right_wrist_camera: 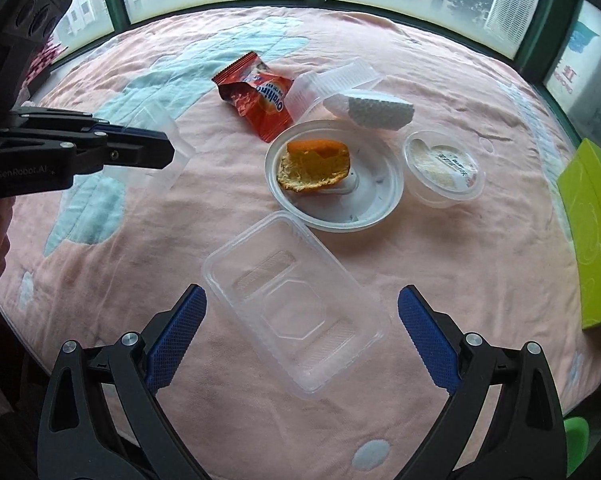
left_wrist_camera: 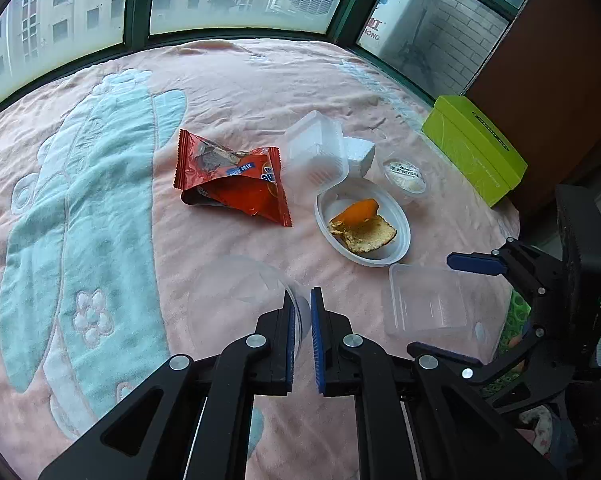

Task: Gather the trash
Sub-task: 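Grasp the clear plastic cup with the left gripper while the right gripper grasps the clear rectangular tray, then carry the cup and tray over the green wastebasket and open both grippers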

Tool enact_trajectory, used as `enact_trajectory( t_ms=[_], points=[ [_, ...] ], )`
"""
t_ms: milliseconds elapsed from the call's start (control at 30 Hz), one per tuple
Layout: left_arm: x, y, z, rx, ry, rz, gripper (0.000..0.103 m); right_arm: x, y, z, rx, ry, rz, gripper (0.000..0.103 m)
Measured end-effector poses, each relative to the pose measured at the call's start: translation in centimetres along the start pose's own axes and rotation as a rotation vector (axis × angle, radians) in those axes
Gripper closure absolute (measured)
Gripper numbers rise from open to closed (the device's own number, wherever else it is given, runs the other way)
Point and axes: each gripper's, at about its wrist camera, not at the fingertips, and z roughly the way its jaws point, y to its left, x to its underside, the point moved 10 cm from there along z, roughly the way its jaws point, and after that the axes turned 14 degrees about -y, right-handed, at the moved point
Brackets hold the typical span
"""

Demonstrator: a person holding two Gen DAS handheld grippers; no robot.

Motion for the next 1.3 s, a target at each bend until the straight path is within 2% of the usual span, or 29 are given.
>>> enact_trajectory(
  t_ms=[133,300,367,667,933,1300],
  points=[
    [0.0,-0.1,-0.3,0.003,-0.005,-0.004,0.095,0.4,0.1,0.2,0.015,0.014,0.018,0.029],
    [0.1,-0.2,-0.8,0.005,-0.010,0.000,0.095,0.6,0.3,-0.4,0.010,0.001,0.057,0.030],
    [0.0,-0.3,-1.1,0.005,-0.016,-0.001,0.095,0.6,0.4,-1.0,0.014,-0.013,0.074,0.033],
    [-0.9,-2.6,-2.5,0.042,-0.046,0.009,0.095,0.8,0.2,-4.4,0.048,-0.100,0.196,0.033],
    [-1.6,-6.8,-3.2,0.105,-0.066,0.046,0.095,2.2,-2.0,-9.0,0.151,-0.164,0.259,0.033],
    [-1.5,-15.4,-2.9,0.215,-0.063,0.124,0.095,6.9,-6.9,-15.2,0.299,-0.204,0.424,0.032]
  ],
)
